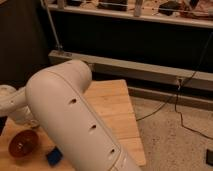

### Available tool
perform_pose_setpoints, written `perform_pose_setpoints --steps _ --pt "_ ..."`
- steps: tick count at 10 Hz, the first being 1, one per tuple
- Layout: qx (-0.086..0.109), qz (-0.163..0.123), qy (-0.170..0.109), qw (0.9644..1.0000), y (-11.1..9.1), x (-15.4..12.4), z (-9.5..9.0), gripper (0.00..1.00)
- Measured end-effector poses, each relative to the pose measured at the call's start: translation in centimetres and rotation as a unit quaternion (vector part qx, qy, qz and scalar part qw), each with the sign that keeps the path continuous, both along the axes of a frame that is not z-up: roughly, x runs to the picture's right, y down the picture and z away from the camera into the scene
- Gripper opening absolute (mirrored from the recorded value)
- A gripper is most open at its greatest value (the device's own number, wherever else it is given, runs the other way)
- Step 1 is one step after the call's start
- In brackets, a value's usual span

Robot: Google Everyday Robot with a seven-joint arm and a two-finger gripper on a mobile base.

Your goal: Push the ceramic bowl across the table

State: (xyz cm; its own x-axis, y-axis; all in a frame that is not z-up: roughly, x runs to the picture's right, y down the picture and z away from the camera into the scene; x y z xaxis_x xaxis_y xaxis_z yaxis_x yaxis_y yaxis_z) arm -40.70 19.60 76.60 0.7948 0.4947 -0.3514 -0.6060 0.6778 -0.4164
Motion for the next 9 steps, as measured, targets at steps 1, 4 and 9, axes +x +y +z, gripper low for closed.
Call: perform_pose_setpoints --steps 1,4,9 --pt "-0.016 -0.001 -0.010 0.9998 1.4 -0.6 -0.4 0.00" --pt "-0.090 0.000 -0.065 0.9938 6.0 -2.6 -1.3 0.00" --pt "-0.160 -0.019 -0.165 0.9731 8.6 -6.2 -4.6 0.00"
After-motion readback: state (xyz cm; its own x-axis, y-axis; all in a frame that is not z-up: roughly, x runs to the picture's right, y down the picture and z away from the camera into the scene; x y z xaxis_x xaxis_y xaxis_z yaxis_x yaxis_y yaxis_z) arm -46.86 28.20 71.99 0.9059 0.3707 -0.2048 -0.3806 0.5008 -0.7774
